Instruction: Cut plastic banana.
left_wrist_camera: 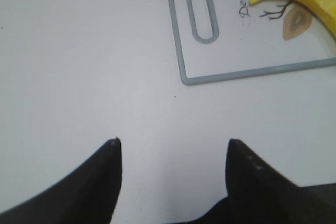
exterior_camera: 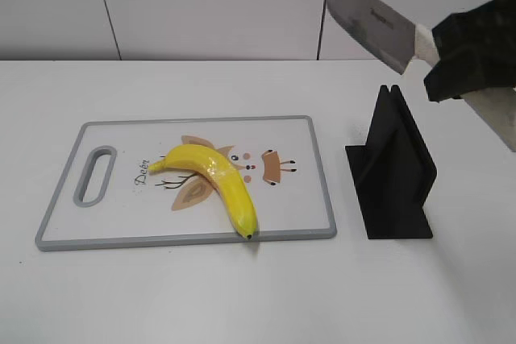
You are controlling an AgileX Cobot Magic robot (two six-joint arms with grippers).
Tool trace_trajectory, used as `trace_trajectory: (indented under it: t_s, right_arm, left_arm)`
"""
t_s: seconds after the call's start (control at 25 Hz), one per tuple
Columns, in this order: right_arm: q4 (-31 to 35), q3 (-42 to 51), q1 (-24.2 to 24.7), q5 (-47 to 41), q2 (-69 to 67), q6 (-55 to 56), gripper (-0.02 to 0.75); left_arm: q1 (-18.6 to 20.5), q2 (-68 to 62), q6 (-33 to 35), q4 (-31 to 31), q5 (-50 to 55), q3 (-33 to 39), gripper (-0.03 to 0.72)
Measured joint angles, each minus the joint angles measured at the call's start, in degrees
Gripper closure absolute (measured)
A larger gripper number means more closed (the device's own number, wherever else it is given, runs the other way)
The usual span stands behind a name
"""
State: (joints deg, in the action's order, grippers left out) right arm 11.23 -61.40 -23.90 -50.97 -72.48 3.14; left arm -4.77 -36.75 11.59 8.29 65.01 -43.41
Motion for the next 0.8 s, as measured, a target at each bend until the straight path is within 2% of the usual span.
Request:
trace_trajectory:
  t_s: [0.2,0.56,0.8]
  right_arm:
    - [-4.88,4.05,0.0,2.16,2.74,8.0,0.573]
    - [-9.81,4.43,0.0,2.19,2.81,16.32,0.573]
    - [-10.73,4.43,0.0,2.3,2.47,17.11,0.573]
  left_arm:
    - [0.0,12.71,0.0,0.0,-2.09,5.98,0.11]
    - [0.0,29.48,-0.22,-0.16,-3.59,13.94,0.119]
    - [0.0,34.36,-1.52,-3.17,-2.98,15.06,0.119]
